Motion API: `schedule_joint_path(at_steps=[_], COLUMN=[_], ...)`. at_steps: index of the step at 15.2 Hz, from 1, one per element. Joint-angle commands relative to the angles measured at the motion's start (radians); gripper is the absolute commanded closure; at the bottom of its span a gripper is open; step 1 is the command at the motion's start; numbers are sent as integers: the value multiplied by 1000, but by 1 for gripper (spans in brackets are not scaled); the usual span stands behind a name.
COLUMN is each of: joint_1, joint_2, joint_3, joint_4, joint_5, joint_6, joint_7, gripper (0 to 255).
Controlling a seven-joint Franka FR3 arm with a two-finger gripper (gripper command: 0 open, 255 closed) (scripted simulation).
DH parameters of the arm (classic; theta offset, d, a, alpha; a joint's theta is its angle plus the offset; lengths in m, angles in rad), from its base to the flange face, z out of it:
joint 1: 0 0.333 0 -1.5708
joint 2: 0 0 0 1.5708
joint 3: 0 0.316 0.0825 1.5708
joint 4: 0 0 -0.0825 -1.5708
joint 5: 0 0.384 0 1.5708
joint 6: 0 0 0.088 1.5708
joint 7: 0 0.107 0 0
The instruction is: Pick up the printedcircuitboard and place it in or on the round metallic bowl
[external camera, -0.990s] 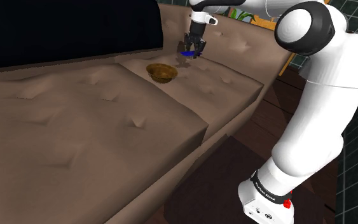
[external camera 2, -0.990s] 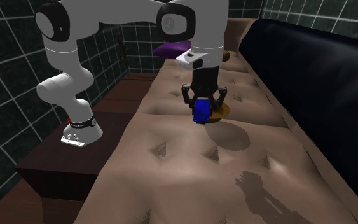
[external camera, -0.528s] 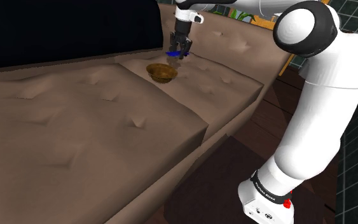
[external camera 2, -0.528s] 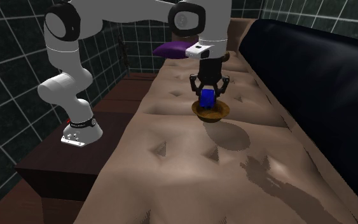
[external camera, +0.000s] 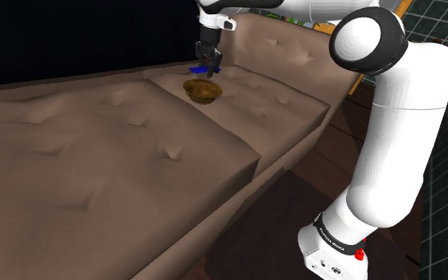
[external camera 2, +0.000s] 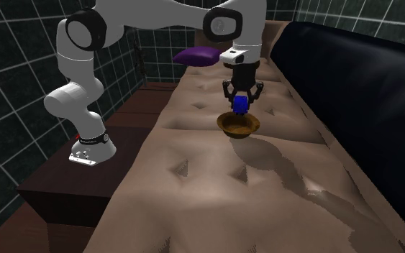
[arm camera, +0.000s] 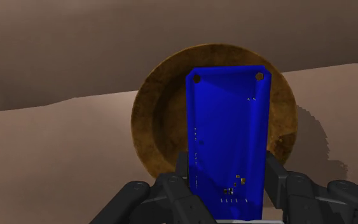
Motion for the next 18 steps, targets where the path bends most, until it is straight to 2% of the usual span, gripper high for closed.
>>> schedule_joint_path(at_steps=[1, 10, 18], joint_1=[0, -3, -3], joint_2=[0, 9, 9], joint_3=[0, -2, -2], joint_4=[-24, -139, -139], joint_5=[0, -3, -3], joint_6=[25, 148, 148], joint_7=[2, 7, 7], gripper=[255, 255, 255])
